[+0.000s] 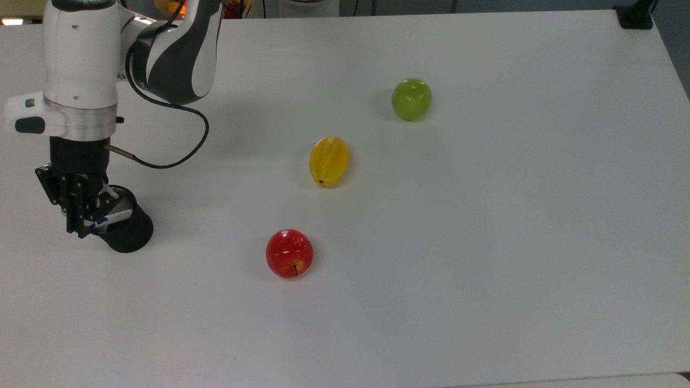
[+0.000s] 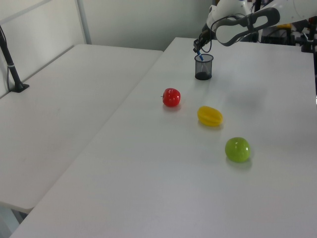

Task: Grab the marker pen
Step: 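Lift the white marker straight up out of the pen cup, then carry the marker over the table beside the yellow star fruit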

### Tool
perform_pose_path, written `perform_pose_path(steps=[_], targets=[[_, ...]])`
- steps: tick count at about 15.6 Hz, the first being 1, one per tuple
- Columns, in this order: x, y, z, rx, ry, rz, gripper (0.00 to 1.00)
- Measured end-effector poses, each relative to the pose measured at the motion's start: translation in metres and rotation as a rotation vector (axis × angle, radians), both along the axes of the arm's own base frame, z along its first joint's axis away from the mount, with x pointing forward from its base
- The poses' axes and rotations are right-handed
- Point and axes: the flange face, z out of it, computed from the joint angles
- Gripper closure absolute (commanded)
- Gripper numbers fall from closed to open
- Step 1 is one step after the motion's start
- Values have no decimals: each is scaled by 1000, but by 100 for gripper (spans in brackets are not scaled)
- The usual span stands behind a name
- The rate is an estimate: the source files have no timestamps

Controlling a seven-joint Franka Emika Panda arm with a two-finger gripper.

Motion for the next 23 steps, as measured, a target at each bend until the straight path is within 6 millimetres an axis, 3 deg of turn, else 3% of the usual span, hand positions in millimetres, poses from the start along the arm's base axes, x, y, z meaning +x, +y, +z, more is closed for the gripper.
perform_pose_path(steps=[4, 7, 10, 17, 23], targets=[[0, 0, 1, -2, -2, 0, 100], [2, -4, 15, -9, -27, -2, 100], [-3, -14, 50, -18, -77, -15, 100], [-19, -17, 117, 30, -182, -46, 100], [-50, -18, 155, 77, -213, -70, 100]])
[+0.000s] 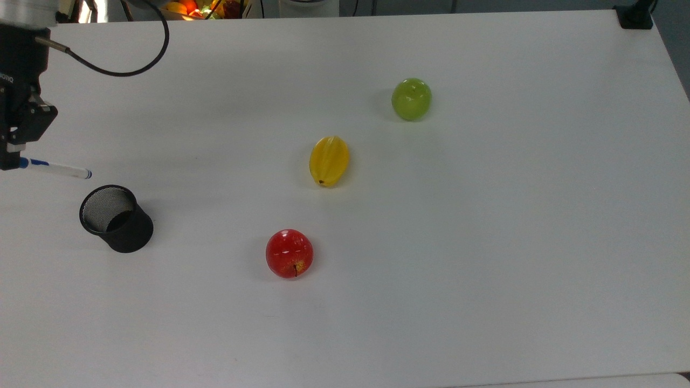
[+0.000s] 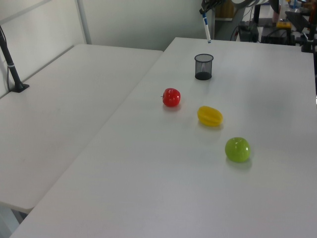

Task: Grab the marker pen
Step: 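Carry the marker over the table beside the yellow star fruit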

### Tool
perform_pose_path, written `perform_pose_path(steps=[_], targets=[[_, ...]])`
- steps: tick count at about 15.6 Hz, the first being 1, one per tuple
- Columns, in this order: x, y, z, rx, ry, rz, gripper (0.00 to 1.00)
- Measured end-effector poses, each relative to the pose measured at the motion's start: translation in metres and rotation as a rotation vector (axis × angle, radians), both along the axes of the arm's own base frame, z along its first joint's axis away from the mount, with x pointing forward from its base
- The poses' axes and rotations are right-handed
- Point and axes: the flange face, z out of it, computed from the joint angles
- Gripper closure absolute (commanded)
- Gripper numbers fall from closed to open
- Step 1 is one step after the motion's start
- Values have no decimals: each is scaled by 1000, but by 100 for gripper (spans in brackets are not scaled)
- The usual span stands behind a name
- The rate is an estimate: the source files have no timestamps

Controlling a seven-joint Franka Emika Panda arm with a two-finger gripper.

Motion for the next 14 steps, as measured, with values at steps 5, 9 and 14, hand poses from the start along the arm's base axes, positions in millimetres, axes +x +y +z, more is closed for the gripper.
perform_pose_path(steps=[5, 9, 14], targets=[[-22, 27, 6, 54, 70, 38, 100], [-34, 78, -12, 97, 154, 119, 100], [-48, 145, -41, 126, 413, 312, 100]])
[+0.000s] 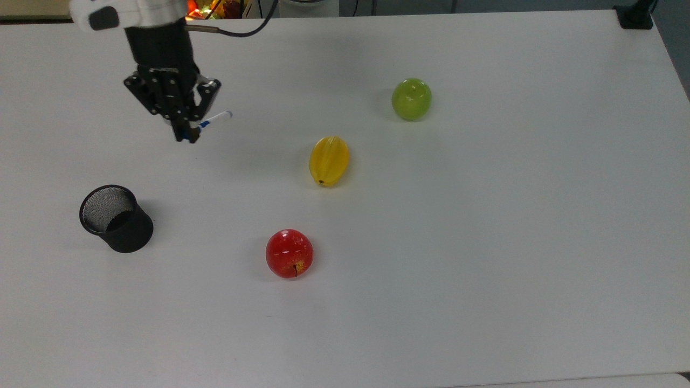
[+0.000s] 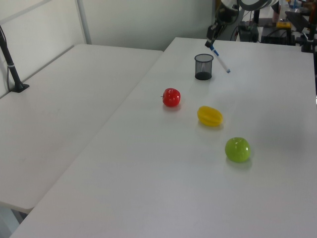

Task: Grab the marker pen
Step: 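Carry the marker over the table beside the yellow star fruit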

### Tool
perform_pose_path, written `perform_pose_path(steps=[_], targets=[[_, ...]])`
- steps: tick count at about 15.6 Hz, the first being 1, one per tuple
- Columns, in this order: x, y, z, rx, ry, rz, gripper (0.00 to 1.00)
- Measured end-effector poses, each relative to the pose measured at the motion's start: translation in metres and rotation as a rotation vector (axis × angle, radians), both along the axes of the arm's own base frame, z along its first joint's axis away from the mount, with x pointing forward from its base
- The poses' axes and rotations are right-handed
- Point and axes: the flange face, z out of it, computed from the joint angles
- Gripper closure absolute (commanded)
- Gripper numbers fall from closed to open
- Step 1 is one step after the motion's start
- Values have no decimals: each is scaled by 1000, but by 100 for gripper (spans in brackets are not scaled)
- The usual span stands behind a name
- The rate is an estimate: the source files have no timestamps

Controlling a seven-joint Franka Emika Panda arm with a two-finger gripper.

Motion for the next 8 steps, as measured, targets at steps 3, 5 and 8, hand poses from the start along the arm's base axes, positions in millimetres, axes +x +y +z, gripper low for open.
perform_pose_path(steps=[3, 5, 8], targets=[[-6, 44, -18, 19, 107, 98, 100], [-10, 76, -36, 29, 156, 154, 100], [-16, 112, -61, 29, 207, 215, 100]])
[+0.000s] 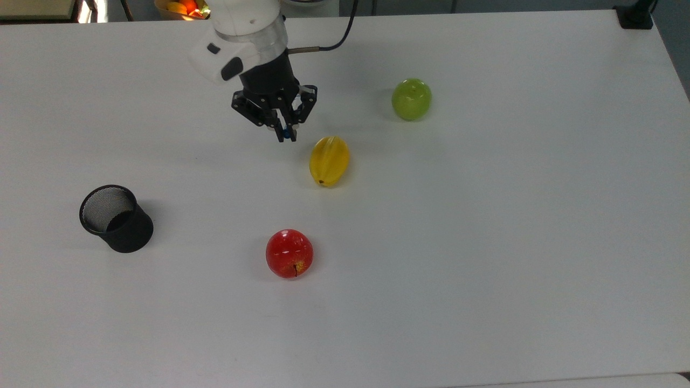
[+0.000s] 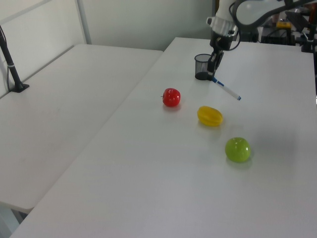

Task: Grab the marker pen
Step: 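Carry the marker over the table beside the yellow star fruit, then lower the marker onto the table and open the gripper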

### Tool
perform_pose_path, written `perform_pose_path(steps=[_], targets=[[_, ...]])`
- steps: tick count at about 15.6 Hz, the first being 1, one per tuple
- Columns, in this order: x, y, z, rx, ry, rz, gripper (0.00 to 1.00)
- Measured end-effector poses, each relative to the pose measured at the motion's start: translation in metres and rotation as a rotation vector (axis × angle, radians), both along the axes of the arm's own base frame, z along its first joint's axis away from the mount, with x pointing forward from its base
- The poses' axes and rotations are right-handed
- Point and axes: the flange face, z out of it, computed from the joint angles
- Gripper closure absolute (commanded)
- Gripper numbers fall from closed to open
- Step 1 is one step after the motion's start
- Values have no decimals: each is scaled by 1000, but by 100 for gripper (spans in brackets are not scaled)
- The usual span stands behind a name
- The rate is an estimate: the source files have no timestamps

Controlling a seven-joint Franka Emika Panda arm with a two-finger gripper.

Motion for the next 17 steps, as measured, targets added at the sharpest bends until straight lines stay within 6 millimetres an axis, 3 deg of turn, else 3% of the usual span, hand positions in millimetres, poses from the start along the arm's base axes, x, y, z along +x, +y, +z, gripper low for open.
perform_pose_path(steps=[5, 17], targets=[[-10, 21, -30, -38, 87, 71, 100], [-11, 14, -79, -155, 165, 174, 97]])
